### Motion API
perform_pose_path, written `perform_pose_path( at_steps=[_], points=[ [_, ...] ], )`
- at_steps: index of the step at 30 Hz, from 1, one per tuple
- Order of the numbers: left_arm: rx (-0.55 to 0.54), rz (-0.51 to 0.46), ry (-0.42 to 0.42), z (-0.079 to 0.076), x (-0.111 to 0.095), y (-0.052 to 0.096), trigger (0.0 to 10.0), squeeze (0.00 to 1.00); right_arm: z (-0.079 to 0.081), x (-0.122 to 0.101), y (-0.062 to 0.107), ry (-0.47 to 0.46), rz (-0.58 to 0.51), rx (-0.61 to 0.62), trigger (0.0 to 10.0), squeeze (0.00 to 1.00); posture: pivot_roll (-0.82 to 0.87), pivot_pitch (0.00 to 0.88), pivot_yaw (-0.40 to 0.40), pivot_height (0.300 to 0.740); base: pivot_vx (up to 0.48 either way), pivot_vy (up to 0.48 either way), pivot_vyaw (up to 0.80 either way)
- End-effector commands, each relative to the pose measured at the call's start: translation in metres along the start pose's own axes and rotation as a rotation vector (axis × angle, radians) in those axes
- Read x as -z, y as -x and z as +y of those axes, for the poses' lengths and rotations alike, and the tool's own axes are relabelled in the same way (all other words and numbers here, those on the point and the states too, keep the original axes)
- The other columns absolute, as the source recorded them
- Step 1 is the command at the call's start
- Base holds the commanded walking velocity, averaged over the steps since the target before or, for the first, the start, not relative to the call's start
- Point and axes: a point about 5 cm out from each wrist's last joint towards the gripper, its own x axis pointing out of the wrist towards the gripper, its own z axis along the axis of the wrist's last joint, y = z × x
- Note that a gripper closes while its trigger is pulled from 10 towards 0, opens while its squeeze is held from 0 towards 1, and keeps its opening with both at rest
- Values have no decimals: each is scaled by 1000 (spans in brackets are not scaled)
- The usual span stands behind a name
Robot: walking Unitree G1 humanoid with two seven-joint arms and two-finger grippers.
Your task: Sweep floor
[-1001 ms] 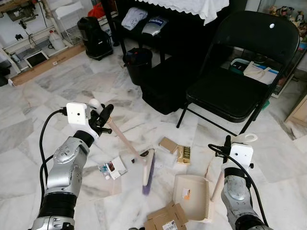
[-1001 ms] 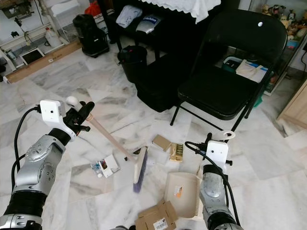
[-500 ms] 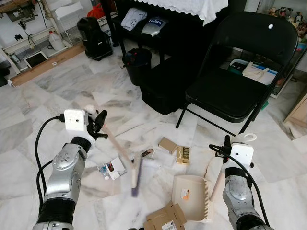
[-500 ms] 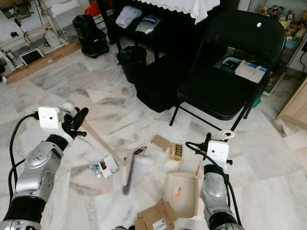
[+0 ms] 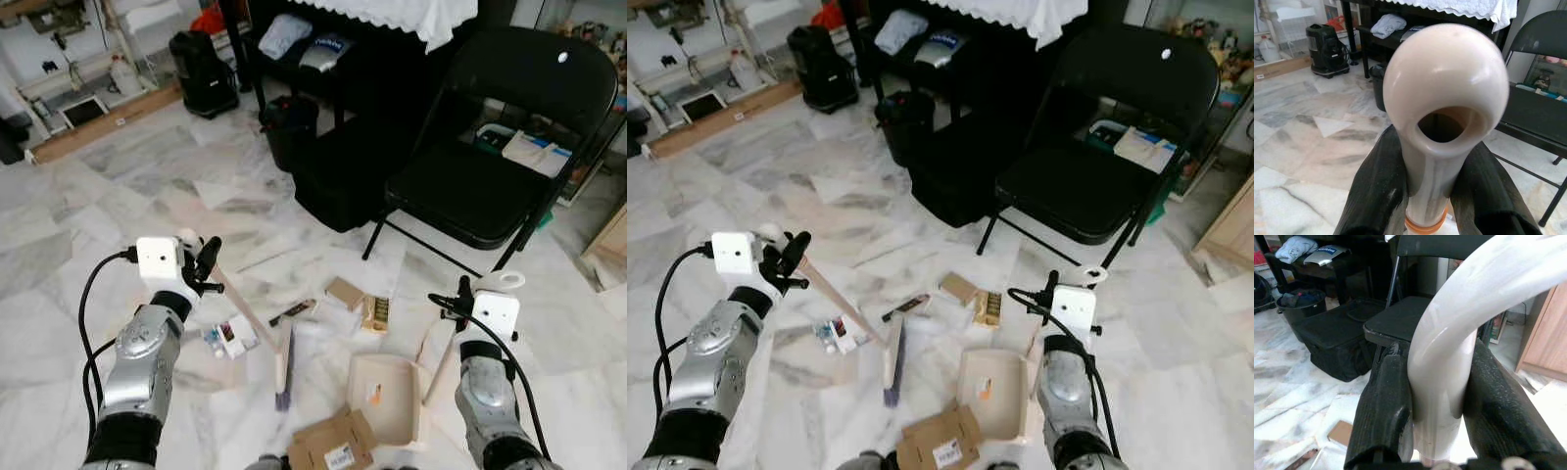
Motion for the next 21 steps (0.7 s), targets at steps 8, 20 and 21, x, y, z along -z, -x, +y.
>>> perform_pose_path(
  at_steps=[8, 20, 21],
  points=[
    [-20, -28, -38, 5, -6, 0, 10000, 0, 4, 5, 3, -10, 33, -14, 10000, 0, 77, 99, 114, 740, -93, 0, 0],
    [-8, -37, -70, 6, -12, -4, 10000, 0, 4, 5, 3, -8, 34, -18, 10000, 0, 80, 98, 118, 740, 0, 0, 0],
    [-8, -36, -74, 6, -12, -3, 10000, 0, 4, 5, 3, -8, 34, -18, 10000, 0, 80, 99, 118, 740, 0, 0, 0]
  ],
)
